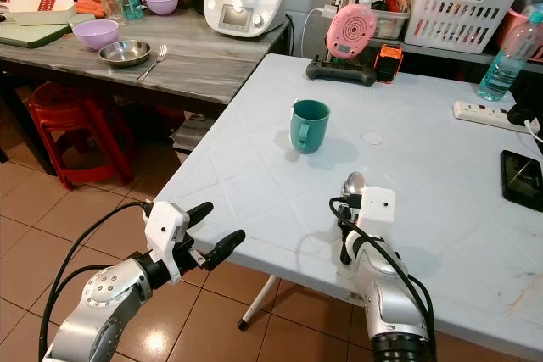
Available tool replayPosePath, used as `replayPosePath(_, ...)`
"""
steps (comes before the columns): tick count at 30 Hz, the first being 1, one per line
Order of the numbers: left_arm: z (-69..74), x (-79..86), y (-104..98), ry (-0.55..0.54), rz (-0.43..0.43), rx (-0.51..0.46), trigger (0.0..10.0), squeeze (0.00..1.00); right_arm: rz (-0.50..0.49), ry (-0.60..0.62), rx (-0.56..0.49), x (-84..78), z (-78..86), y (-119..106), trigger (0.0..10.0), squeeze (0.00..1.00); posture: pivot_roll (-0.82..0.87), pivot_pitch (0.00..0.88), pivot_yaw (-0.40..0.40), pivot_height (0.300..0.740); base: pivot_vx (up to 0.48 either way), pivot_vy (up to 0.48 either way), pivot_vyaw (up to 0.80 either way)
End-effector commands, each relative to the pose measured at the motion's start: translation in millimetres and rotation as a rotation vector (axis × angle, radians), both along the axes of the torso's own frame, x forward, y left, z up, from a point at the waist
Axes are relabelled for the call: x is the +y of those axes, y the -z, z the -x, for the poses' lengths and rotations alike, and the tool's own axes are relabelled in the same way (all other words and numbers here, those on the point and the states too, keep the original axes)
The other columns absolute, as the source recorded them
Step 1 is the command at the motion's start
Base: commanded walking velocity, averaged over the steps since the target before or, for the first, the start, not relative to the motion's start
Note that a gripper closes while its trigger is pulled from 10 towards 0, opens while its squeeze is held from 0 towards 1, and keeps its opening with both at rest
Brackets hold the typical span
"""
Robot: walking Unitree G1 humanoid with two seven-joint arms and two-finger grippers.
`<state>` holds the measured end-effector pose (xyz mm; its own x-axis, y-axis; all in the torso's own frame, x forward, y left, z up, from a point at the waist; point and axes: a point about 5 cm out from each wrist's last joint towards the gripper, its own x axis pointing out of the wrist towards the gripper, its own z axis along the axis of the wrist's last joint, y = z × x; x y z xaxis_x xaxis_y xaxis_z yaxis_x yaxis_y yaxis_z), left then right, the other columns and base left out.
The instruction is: Setting the table
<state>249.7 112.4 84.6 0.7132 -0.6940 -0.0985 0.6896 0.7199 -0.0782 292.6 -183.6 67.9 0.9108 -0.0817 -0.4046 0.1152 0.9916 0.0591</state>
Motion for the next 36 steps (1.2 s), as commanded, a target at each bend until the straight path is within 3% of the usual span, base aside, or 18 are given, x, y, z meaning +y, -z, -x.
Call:
replayPosePath(1,1.6,-1.8,-2.4,0.024,-0.011,-0.010,10.0,0.00,-0.038,-0.015,0.150,4.1,15.2,28.8,0.0,0.00,0.04,0.000,-0.019,0.740,0.000,0.000,0.00)
replayPosePath(18,0.0,-3.3,-2.9,0.022,-0.010,-0.011,10.0,0.00,-0.051,-0.003,0.153,3.4,17.6,30.5,0.0,0.00,0.03,0.000,-0.015,0.740,0.000,0.000,0.00)
replayPosePath(24,-0.4,-2.5,-2.6,0.009,-0.013,-0.015,10.0,0.00,-0.086,0.059,0.122,0.6,16.4,25.5,0.0,0.00,0.03,0.000,-0.015,0.740,0.000,0.000,0.00)
replayPosePath(29,-11.9,8.8,-4.1,-0.151,-0.016,-0.032,10.0,0.00,-0.136,0.152,-0.032,-5.3,12.0,1.9,0.0,0.00,0.03,0.000,-0.014,0.740,0.000,0.000,0.00)
replayPosePath(34,-23.6,22.8,-9.4,-0.287,0.046,-0.022,10.0,0.00,-0.107,0.156,-0.189,-7.1,12.7,-26.3,0.0,0.00,0.03,0.000,-0.013,0.740,0.000,0.000,0.00)
replayPosePath(35,-26.1,24.9,-10.5,-0.311,0.063,-0.020,10.0,0.00,-0.093,0.154,-0.227,-7.1,13.2,-33.0,3.4,0.00,0.02,0.000,-0.011,0.740,0.000,0.000,0.00)
replayPosePath(36,-29.3,27.0,-12.0,-0.341,0.086,-0.016,10.0,0.00,-0.076,0.153,-0.274,-7.2,14.0,-41.1,10.0,0.00,0.02,0.000,-0.011,0.740,0.000,0.000,0.00)
